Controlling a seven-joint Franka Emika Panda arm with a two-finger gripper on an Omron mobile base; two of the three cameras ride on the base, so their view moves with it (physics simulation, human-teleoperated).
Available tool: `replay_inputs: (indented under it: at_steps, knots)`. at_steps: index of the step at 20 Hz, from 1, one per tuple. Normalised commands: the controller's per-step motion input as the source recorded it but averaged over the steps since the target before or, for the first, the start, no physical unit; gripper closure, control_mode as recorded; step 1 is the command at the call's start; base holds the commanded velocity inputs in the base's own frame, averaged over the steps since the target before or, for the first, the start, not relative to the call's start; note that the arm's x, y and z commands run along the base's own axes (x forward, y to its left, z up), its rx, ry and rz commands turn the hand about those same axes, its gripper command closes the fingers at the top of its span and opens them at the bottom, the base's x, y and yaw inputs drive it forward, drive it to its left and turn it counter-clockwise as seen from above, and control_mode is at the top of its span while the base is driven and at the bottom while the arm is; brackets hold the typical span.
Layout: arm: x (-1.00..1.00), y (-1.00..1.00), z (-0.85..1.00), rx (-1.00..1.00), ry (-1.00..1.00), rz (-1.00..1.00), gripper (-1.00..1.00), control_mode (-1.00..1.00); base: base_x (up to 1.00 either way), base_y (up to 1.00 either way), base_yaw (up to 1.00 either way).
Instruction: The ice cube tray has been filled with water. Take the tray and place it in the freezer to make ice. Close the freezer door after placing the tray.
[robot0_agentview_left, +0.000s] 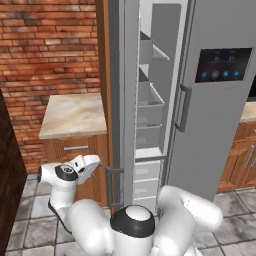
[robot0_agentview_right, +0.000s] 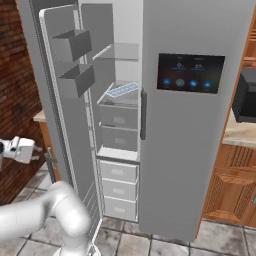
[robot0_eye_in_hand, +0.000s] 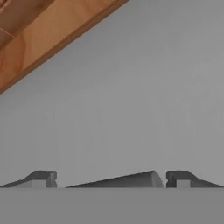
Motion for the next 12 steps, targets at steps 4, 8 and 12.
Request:
replay_inputs:
  at_steps: [4,8,12]
  knots:
    - [0.20,-0.17,-0.17,0.00,0.04,0.00,-1.00,-1.00,0.00,0.00,0.00]
    - [0.15,-0.33,-0.16,0.00,0.12,0.00,-1.00,-1.00,0.00,0.00,0.00]
    - [0.19,-0.11,-0.03,0.00,0.21,0.00,-1.00,-1.00,0.00,0.00,0.00]
